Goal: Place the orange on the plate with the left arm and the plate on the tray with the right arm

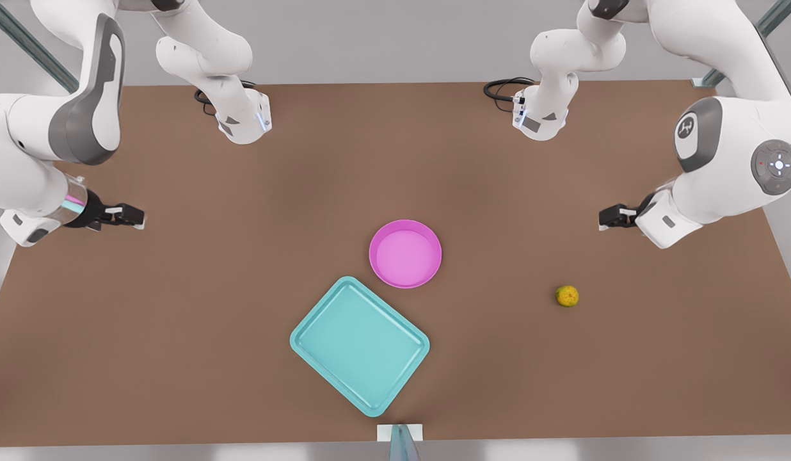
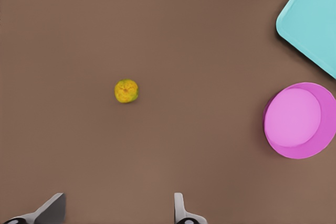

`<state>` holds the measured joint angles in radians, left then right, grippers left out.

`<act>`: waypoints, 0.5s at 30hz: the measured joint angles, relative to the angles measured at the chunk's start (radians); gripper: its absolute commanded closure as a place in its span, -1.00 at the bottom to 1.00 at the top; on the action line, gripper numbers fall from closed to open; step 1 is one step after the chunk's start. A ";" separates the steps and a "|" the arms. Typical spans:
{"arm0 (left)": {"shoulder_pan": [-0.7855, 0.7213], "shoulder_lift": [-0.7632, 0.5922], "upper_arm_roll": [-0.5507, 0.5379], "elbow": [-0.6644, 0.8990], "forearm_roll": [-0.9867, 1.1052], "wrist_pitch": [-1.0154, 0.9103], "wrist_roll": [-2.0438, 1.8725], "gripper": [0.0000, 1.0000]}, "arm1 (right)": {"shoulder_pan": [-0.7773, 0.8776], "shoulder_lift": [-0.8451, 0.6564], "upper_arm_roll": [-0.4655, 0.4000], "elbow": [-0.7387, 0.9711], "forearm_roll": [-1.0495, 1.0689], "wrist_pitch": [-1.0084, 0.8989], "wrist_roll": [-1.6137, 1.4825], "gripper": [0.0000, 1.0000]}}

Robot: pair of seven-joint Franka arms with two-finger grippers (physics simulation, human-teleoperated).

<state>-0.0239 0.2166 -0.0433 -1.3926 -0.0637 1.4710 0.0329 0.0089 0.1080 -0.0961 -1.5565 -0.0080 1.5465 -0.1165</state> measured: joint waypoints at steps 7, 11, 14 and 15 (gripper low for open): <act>0.025 0.263 0.060 -0.166 0.000 0.205 -0.009 -1.00 | -0.004 0.006 0.000 0.004 0.000 0.032 -0.017 -1.00; 0.023 0.332 0.060 -0.264 -0.006 0.445 -0.013 -1.00 | -0.002 0.006 0.000 0.005 0.000 0.039 -0.024 -1.00; 0.006 0.338 0.060 -0.305 -0.008 0.561 -0.016 -1.00 | -0.003 0.008 0.000 0.005 0.000 0.042 -0.028 -1.00; -0.007 0.341 0.060 -0.309 -0.008 0.590 -0.017 -1.00 | -0.003 0.008 0.000 0.005 0.000 0.042 -0.029 -1.00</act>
<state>-0.0311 0.5577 0.0170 -1.7016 -0.0718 2.0615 0.0162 0.0061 0.1159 -0.0961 -1.5513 -0.0083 1.5888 -0.1459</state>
